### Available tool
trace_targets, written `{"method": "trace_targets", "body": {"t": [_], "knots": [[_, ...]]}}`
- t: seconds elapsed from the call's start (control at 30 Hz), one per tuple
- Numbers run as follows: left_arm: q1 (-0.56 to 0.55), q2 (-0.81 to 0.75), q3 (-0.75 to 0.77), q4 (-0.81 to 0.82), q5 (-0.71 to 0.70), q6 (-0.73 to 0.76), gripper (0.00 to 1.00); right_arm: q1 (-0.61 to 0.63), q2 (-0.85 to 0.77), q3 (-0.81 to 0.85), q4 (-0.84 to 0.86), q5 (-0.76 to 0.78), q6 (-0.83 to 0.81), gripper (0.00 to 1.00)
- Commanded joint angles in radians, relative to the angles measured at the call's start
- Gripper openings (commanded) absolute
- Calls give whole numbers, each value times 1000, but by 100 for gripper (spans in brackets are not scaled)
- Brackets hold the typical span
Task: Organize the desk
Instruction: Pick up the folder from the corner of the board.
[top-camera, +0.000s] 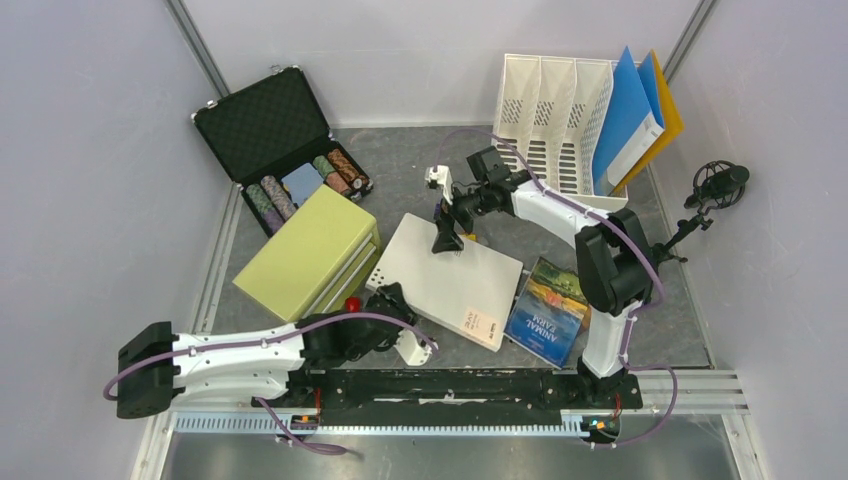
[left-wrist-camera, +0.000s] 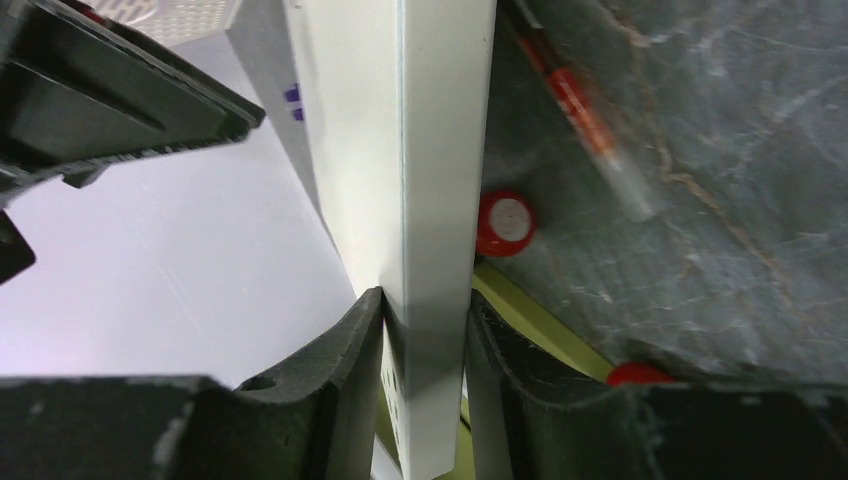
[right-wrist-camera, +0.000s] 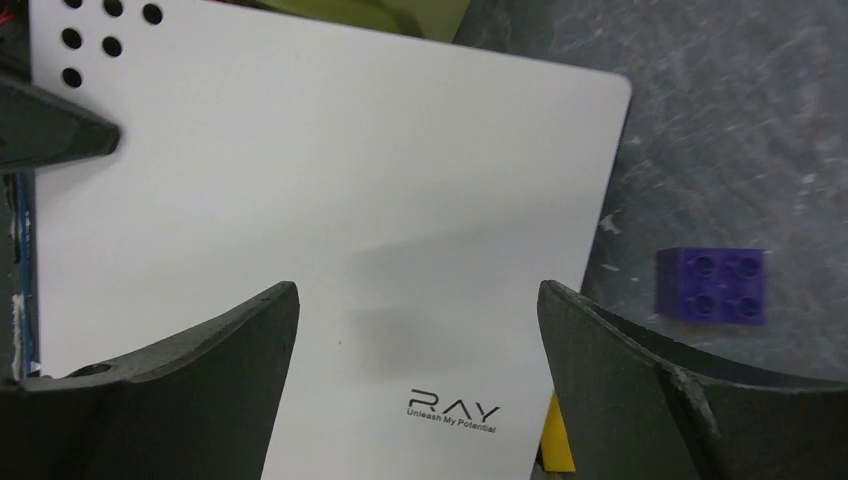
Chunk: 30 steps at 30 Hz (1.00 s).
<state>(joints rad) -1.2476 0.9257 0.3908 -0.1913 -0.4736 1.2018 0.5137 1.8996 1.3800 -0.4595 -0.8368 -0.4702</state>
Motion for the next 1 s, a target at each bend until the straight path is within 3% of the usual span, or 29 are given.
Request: {"method": "trace_targets", "body": {"t": [0.0,0.3,0.5,0.77,0.97], "knots": [[-1,-2,91,62,-59,74,2,-4,-53,117,-37,67,-6,95],[-1,13,282,-114,-43,32,2,-52,-111,266,-97,94,31,94],[8,17,411,-114,-28,39,2,-79,-143,325,-97,91,48,94],[10,69,515,-86,-46,109,2,-126,-236,343,-88,147,61,93],[60,141,663,-175,-11,65,2,-251,-390,309,-59,177,74,94]]}}
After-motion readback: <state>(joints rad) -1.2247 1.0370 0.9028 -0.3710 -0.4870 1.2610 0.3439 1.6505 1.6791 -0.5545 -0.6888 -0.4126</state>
